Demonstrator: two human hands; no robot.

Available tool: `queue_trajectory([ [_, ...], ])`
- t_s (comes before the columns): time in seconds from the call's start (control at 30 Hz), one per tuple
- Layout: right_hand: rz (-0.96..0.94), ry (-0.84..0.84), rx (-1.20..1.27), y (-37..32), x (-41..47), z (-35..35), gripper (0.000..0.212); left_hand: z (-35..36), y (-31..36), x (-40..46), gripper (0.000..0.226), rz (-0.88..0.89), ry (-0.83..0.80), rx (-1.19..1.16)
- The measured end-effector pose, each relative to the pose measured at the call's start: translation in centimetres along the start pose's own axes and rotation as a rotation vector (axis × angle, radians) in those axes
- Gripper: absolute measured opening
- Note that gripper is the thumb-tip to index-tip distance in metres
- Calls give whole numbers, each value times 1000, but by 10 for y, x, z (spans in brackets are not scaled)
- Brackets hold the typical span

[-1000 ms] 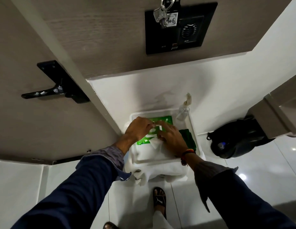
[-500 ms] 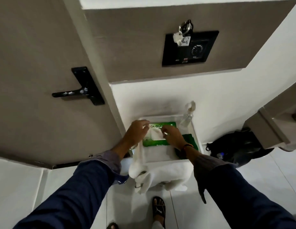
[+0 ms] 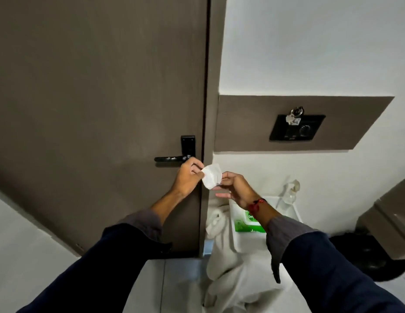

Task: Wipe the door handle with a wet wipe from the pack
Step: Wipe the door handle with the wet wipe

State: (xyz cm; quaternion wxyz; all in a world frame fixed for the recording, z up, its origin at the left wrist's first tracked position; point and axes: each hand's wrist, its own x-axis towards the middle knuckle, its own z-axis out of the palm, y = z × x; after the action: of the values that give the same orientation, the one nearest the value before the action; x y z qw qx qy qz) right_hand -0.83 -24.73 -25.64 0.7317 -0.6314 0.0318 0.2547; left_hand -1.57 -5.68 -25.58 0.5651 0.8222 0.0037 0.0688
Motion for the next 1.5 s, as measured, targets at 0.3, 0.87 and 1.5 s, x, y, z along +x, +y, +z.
queue_trajectory([
  [0.3,-13,26,74,-22,5,84,16,-80,5,-12,4,212,191,267],
  [0.87,-120,73,-80,-24,18,112,22,-91,18,-7,11,42,212,64],
  [1.5,-237,181,-705,-18,68,87,14,-135,5,36,11,101,-419,1149],
])
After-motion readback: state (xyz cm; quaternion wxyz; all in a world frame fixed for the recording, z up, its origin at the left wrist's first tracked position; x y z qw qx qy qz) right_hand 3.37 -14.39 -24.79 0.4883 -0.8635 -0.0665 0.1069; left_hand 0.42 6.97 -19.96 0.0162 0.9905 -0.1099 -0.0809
